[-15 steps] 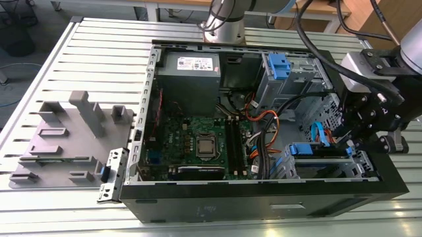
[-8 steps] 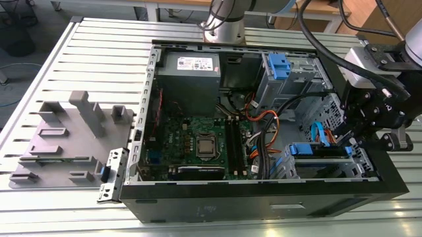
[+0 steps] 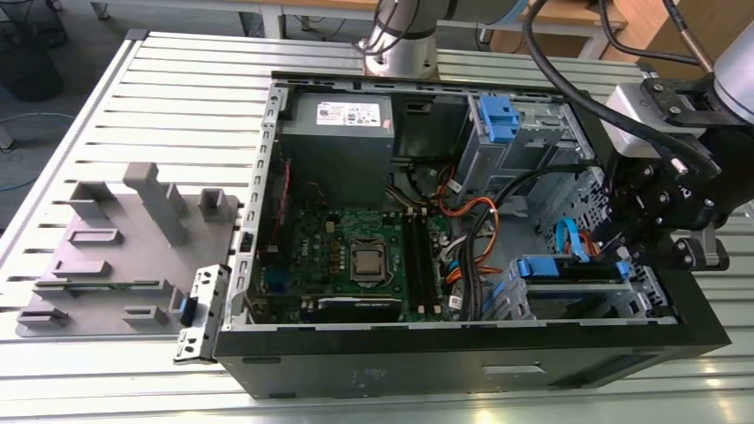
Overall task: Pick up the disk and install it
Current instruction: 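Insert the second disk wire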
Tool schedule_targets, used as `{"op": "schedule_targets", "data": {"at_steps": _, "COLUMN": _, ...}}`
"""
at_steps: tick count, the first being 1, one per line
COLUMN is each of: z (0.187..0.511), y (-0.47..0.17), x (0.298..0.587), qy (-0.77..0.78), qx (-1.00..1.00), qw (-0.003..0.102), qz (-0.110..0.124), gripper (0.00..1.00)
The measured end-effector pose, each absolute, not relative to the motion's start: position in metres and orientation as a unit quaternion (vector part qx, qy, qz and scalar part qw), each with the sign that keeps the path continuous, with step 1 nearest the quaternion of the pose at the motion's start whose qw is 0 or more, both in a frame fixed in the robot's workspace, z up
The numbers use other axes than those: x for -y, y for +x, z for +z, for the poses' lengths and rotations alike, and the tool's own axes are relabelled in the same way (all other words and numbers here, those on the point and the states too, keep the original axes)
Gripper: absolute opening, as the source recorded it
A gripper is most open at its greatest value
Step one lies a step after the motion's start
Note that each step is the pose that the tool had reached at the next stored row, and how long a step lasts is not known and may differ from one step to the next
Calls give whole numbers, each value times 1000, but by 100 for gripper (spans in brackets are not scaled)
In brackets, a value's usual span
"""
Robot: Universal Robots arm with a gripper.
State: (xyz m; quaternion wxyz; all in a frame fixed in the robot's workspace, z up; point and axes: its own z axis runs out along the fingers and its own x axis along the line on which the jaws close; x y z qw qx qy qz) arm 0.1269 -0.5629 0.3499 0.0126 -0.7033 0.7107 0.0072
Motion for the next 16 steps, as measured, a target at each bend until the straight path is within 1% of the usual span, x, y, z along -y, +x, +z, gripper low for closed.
{"op": "schedule_targets", "data": {"at_steps": 16, "z": 358, "y": 126, "x": 563, "qy": -703, "qx": -711, "qw": 13, "qz": 8, "gripper": 30}}
